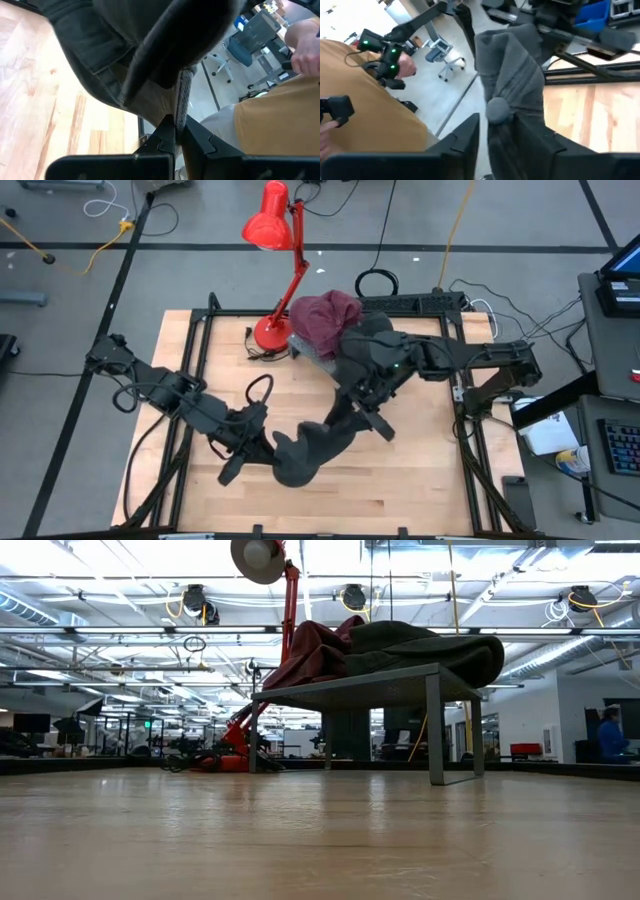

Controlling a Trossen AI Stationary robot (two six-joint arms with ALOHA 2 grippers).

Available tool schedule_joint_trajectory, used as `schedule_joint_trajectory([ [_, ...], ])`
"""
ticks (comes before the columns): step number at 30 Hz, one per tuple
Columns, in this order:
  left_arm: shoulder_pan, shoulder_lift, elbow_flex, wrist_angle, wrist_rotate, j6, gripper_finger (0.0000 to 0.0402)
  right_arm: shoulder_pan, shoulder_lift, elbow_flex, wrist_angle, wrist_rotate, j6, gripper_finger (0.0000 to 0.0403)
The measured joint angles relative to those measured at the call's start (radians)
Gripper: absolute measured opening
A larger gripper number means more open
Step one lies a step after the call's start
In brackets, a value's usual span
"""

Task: Pick & Place hat
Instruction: Stack the black cap on top of the black cap on the shelf

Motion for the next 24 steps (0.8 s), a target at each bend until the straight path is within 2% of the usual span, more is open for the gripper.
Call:
schedule_joint_trajectory([
  [8, 0.006, 0.0, 0.0, 0.001, 0.005, -0.001, 0.0009, 0.028, -0.039, 0.0, -0.061, 0.003, 0.022, 0.0017],
  [15, 0.009, 0.0, 0.0, 0.008, 0.003, -0.014, 0.0015, 0.04, -0.077, 0.0, -0.093, 0.001, 0.056, 0.0005],
  [20, 0.025, 0.0, 0.0, 0.048, -0.002, -0.07, 0.0085, 0.046, -0.125, 0.0, -0.171, 0.0, 0.034, 0.0003],
  [24, 0.037, 0.0, 0.0, 0.039, 0.032, -0.099, 0.0141, 0.046, -0.177, 0.0, -0.217, 0.002, 0.002, 0.0002],
])
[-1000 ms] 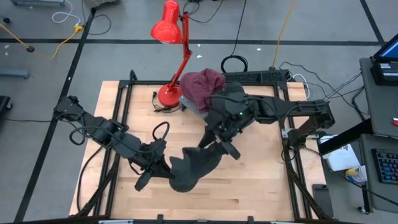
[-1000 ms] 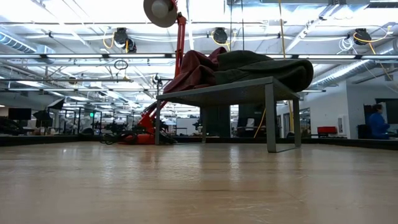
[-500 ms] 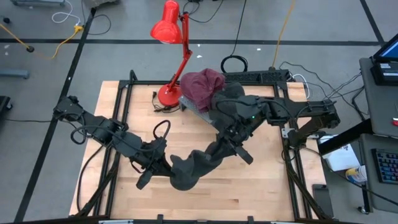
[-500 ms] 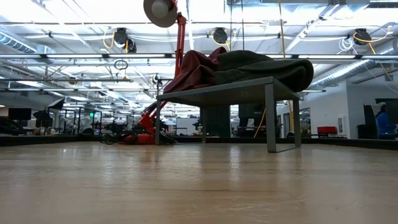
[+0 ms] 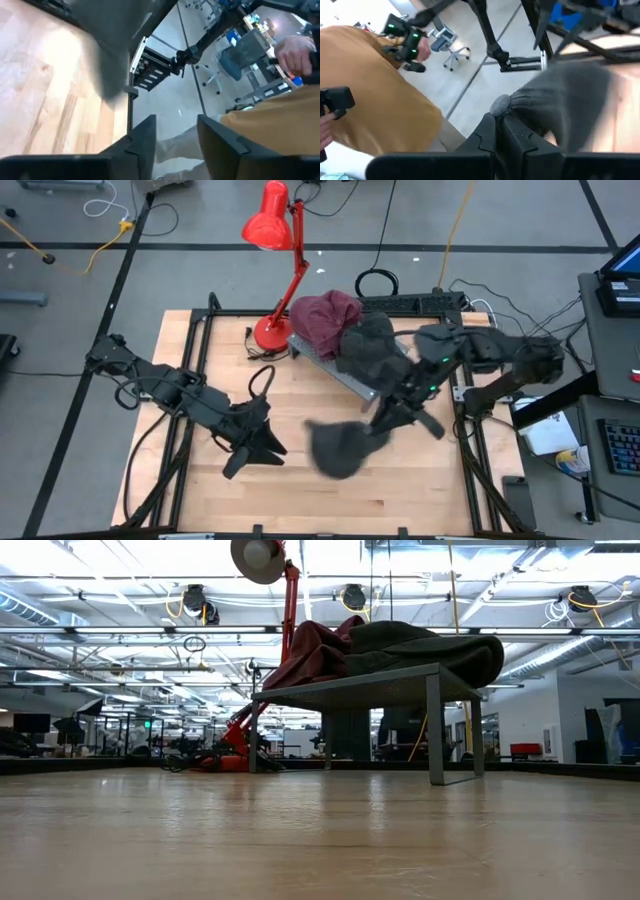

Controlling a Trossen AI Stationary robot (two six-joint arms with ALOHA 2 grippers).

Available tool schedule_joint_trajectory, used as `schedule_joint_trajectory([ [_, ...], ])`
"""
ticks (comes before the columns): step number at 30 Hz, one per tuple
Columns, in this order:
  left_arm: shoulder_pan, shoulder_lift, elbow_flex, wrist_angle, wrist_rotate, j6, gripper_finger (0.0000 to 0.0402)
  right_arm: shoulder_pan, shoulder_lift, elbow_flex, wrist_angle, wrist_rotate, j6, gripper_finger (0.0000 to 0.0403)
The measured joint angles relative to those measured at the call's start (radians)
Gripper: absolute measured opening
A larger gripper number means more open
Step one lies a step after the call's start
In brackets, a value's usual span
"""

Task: Pick & Place hat
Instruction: Stack the black cap on top of the black cap on the shelf

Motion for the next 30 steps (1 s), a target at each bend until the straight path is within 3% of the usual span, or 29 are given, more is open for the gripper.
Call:
schedule_joint_trajectory([
  [5, 0.009, 0.0, 0.0, -0.004, 0.029, -0.023, 0.0189, 0.0, -0.073, 0.0, -0.128, 0.008, -0.081, 0.0002],
  [12, 0.009, 0.0, 0.0, 0.026, 0.035, -0.058, 0.0218, -0.001, -0.159, 0.0, -0.457, 0.162, -0.234, 0.0001],
  [22, 0.014, 0.0, 0.0, 0.026, 0.029, -0.104, 0.0208, 0.0, -0.169, 0.071, -0.836, 0.372, -0.466, 0.0001],
  [30, 0.045, 0.0, 0.0, 0.026, 0.025, -0.108, 0.0191, 0.0, -0.131, 0.203, -0.863, 0.526, -0.689, 0.0001],
])
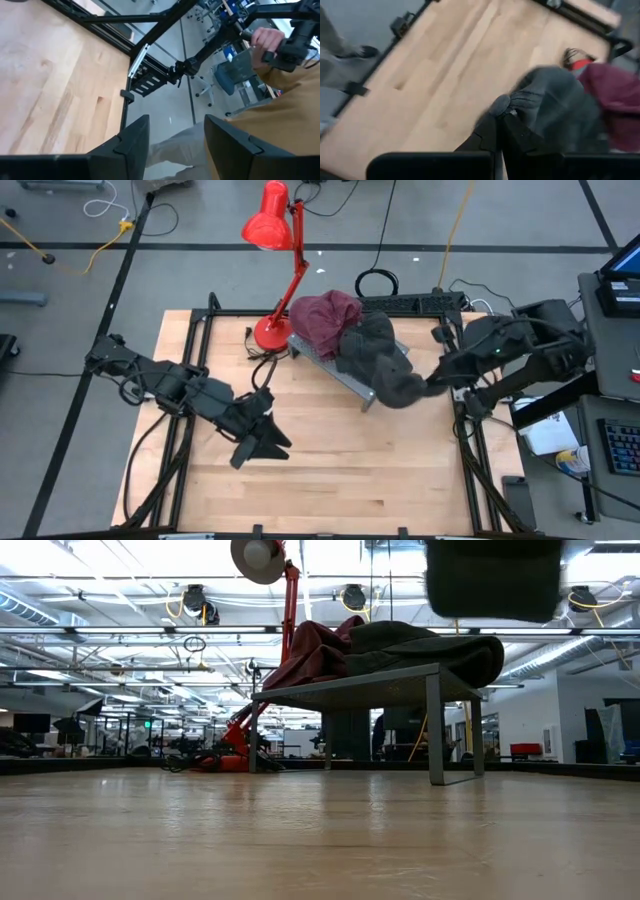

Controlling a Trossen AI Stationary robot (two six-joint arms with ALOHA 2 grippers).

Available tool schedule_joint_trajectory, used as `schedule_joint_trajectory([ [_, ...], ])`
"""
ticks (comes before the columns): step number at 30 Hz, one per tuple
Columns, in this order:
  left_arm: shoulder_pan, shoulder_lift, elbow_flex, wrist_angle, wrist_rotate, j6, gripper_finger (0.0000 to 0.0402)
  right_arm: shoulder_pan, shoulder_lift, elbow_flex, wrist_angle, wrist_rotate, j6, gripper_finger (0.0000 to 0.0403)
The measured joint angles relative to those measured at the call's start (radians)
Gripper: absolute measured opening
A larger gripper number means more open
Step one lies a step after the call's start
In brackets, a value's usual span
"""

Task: Pick & Place hat
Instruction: Stack the black cap on top of the black cap on the shelf

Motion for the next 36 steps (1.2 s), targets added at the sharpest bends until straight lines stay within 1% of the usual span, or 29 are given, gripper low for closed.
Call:
schedule_joint_trajectory([
  [4, 0.014, 0.0, 0.0, -0.001, 0.001, 0.0, 0.0189, -0.001, 0.002, 0.028, -0.001, 0.06, -0.11, 0.0001],
  [7, 0.021, 0.0, 0.0, -0.001, 0.001, 0.003, 0.0195, -0.003, 0.002, 0.032, -0.003, 0.126, -0.222, 0.0002],
  [12, 0.031, 0.0, 0.0, -0.001, 0.001, 0.006, 0.0207, -0.008, 0.013, 0.033, -0.003, 0.323, -0.335, 0.0002],
  [16, 0.032, 0.0, 0.0, -0.002, 0.002, 0.011, 0.0211, -0.024, 0.02, 0.033, 0.018, 0.387, -0.423, 0.0003],
  [22, 0.032, 0.0, 0.0, -0.003, 0.002, 0.011, 0.0212, -0.026, 0.025, 0.033, 0.014, 0.496, -0.639, 0.0003],
  [25, 0.032, 0.0, 0.0, -0.003, 0.002, 0.011, 0.0212, -0.054, 0.024, 0.033, 0.014, 0.516, -0.704, 0.0003],
  [30, 0.032, 0.0, 0.0, -0.004, 0.003, 0.011, 0.0212, -0.122, 0.025, 0.033, 0.026, 0.517, -0.802, 0.0003],
  [33, 0.032, 0.0, 0.0, -0.004, 0.003, 0.011, 0.0212, -0.165, 0.024, 0.033, 0.038, 0.46, -0.861, 0.0003],
  [36, 0.032, 0.0, 0.0, -0.004, 0.003, 0.01, 0.0212, -0.207, 0.024, 0.033, 0.036, 0.381, -0.867, 0.0004],
])
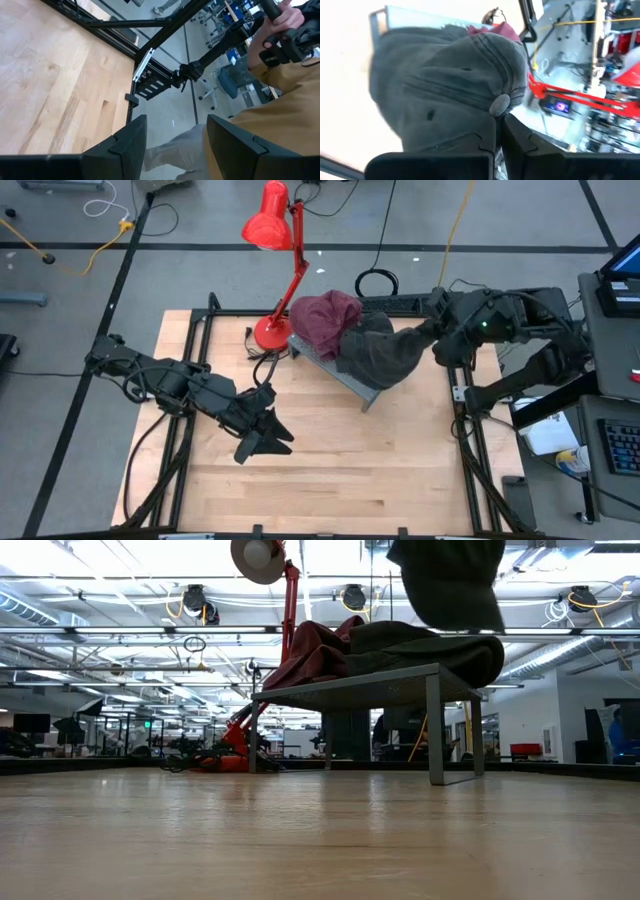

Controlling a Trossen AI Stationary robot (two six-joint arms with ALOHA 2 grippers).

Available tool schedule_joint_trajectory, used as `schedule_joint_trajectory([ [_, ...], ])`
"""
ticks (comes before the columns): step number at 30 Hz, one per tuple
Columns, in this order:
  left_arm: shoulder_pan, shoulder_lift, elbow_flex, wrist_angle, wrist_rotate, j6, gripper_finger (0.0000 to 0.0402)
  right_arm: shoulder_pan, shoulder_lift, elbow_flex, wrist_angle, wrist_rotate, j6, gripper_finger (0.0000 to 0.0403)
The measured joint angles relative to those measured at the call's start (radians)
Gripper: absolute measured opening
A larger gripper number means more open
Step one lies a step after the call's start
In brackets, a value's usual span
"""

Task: Pick & Place hat
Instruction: Stack the black cap on top of the black cap on the shelf

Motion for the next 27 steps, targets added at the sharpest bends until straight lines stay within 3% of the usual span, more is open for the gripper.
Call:
schedule_joint_trajectory([
  [11, 0.0, 0.0, 0.0, -0.008, 0.0, -0.004, 0.0212, -0.125, 0.009, -0.02, 0.056, -0.2, -0.147, 0.0004],
  [27, 0.003, 0.0, 0.0, -0.014, -0.002, -0.01, 0.0212, -0.286, 0.021, -0.397, 0.516, -0.203, -0.498, 0.0004],
])
